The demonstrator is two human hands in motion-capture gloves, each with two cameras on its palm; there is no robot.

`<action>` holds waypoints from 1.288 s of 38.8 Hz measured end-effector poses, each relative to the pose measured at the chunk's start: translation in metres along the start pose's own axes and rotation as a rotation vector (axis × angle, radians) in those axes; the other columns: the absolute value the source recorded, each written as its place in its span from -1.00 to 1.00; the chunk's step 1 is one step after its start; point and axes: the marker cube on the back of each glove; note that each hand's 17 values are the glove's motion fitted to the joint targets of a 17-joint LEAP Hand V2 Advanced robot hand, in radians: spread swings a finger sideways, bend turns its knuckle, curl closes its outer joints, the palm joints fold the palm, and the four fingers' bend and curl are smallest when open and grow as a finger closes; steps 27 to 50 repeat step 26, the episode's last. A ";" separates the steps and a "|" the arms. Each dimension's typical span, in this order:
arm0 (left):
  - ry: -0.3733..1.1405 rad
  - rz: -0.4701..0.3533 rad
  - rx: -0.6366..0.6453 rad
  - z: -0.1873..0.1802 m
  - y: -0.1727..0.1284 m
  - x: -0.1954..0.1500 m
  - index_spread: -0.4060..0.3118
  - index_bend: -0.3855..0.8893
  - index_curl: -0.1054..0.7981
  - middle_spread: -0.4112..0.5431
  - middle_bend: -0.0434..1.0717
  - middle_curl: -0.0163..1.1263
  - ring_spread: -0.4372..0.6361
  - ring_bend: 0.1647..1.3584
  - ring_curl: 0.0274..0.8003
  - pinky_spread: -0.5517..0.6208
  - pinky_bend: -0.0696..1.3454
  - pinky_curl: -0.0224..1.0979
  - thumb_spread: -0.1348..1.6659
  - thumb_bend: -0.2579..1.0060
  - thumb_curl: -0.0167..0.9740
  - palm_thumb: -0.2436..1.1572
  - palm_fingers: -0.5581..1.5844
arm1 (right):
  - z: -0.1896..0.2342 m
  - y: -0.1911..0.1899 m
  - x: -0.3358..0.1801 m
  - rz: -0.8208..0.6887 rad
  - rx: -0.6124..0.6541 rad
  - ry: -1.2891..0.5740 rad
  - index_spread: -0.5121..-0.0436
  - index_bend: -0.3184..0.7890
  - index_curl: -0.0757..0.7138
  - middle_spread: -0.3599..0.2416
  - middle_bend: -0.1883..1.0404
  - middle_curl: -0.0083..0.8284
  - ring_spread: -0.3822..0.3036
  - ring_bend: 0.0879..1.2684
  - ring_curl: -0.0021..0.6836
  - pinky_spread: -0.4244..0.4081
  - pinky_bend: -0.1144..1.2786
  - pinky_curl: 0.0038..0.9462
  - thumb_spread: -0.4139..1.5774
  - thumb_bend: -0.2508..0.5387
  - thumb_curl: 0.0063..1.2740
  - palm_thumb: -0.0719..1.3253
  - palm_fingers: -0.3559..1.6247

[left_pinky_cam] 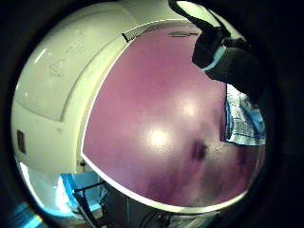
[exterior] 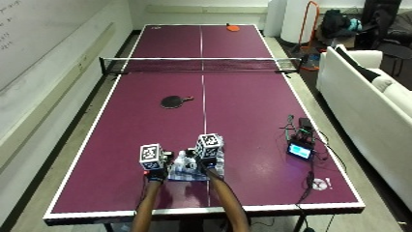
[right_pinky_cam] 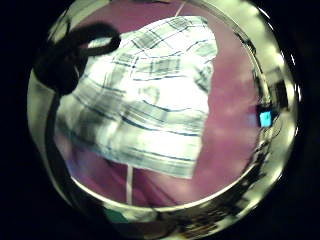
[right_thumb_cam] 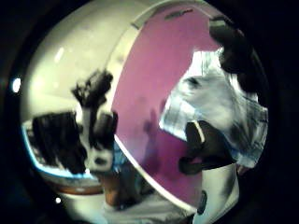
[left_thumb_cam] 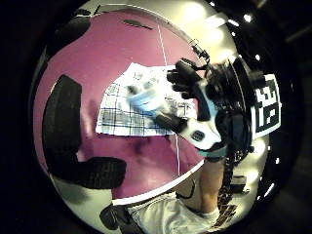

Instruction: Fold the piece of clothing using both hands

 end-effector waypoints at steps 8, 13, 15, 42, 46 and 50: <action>0.036 0.016 0.007 -0.015 0.000 0.024 -0.17 -0.19 -0.08 -0.27 -0.62 -0.39 -0.09 -0.32 -0.19 0.26 -0.33 -0.24 0.88 -0.39 -0.49 -0.09 0.01 | -0.061 0.029 0.070 0.064 -0.191 0.444 -0.25 -0.31 -0.35 -0.66 -0.23 0.09 -0.59 -0.18 0.27 -0.38 0.14 -0.06 0.35 -0.51 -0.32 0.28 -0.02; 0.020 0.034 -0.007 -0.023 0.000 0.045 -0.17 -0.19 -0.08 -0.27 -0.62 -0.39 -0.08 -0.32 -0.19 0.27 -0.33 -0.24 0.88 -0.39 -0.49 -0.09 0.01 | -0.083 0.037 0.139 0.289 -0.188 0.606 -0.30 -0.18 -0.30 -0.59 -0.25 0.05 -0.44 -0.32 0.11 -0.09 -0.01 -0.17 0.49 -0.50 -0.41 0.11 -0.05; 0.006 0.045 -0.014 -0.028 0.003 0.054 -0.17 -0.19 -0.08 -0.27 -0.62 -0.39 -0.08 -0.32 -0.19 0.27 -0.32 -0.24 0.88 -0.39 -0.49 -0.09 0.01 | -0.085 0.035 0.164 0.333 -0.108 0.575 -0.32 -0.16 -0.28 -0.56 -0.27 0.04 -0.37 -0.38 0.07 0.00 -0.03 -0.19 0.54 -0.46 -0.43 0.08 -0.07; -0.017 0.093 -0.034 -0.022 0.000 0.084 -0.17 -0.18 -0.08 -0.27 -0.62 -0.39 -0.06 -0.33 -0.20 0.28 -0.33 -0.25 0.86 -0.42 -0.48 -0.12 0.01 | -0.114 0.076 0.194 0.445 0.231 0.378 -0.33 -0.15 -0.17 -0.40 -0.35 -0.01 -0.12 -0.53 -0.02 0.35 -0.14 -0.27 0.72 -0.38 -0.48 0.08 -0.11; -0.017 0.093 -0.034 -0.022 0.000 0.084 -0.17 -0.18 -0.08 -0.27 -0.62 -0.39 -0.06 -0.33 -0.20 0.28 -0.33 -0.25 0.86 -0.42 -0.48 -0.12 0.01 | -0.114 0.076 0.194 0.445 0.231 0.378 -0.33 -0.15 -0.17 -0.40 -0.35 -0.01 -0.12 -0.53 -0.02 0.35 -0.14 -0.27 0.72 -0.38 -0.48 0.08 -0.11; -0.017 0.093 -0.034 -0.022 0.000 0.084 -0.17 -0.18 -0.08 -0.27 -0.62 -0.39 -0.06 -0.33 -0.20 0.28 -0.33 -0.25 0.86 -0.42 -0.48 -0.12 0.01 | -0.114 0.076 0.194 0.445 0.231 0.378 -0.33 -0.15 -0.17 -0.40 -0.35 -0.01 -0.12 -0.53 -0.02 0.35 -0.14 -0.27 0.72 -0.38 -0.48 0.08 -0.11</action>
